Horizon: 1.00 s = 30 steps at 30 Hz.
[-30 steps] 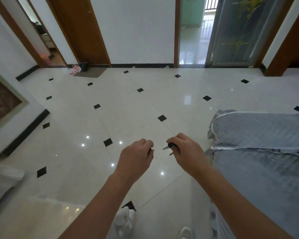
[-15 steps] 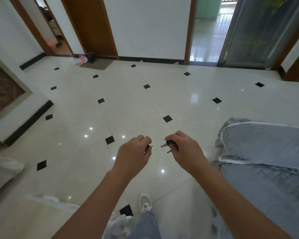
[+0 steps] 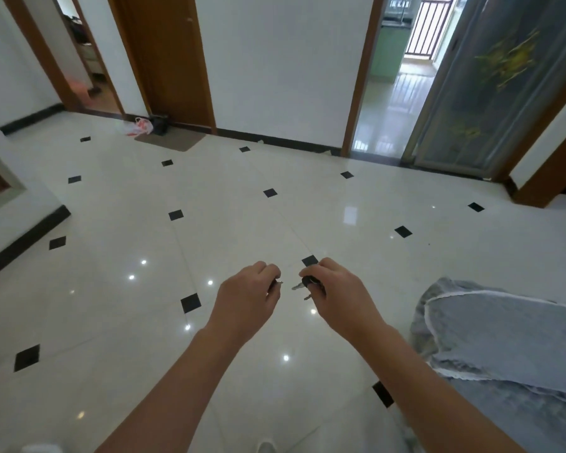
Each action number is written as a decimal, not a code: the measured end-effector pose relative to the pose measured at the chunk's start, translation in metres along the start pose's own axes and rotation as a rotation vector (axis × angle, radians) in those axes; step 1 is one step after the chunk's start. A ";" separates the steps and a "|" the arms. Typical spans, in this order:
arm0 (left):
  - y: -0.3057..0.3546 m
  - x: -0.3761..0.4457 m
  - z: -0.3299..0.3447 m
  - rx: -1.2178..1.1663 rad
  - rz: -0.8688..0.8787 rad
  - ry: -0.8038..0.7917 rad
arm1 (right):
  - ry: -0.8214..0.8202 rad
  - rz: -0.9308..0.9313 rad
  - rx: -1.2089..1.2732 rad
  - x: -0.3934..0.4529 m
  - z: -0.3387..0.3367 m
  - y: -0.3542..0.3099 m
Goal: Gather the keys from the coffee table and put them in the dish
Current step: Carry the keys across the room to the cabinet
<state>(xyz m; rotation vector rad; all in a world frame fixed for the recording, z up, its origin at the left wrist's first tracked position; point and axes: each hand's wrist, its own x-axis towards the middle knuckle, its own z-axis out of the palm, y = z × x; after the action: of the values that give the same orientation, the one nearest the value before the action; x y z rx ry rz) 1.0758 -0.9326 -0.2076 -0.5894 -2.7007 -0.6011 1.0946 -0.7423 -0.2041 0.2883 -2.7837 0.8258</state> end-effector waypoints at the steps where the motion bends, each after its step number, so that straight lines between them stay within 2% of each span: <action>1: -0.009 0.004 -0.004 0.002 -0.010 0.000 | -0.003 -0.010 0.006 0.010 0.005 -0.004; 10: -0.103 0.019 -0.030 0.071 -0.216 0.040 | -0.128 -0.166 0.043 0.111 0.066 -0.048; 19: -0.185 0.044 -0.050 0.196 -0.459 0.071 | -0.295 -0.332 0.186 0.217 0.139 -0.085; 30: -0.248 0.106 -0.056 0.342 -0.646 0.099 | -0.447 -0.495 0.328 0.345 0.201 -0.099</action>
<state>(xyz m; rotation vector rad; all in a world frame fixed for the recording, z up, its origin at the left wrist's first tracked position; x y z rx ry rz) 0.8831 -1.1293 -0.2008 0.4065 -2.7790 -0.2776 0.7579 -0.9779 -0.2252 1.2991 -2.7247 1.1867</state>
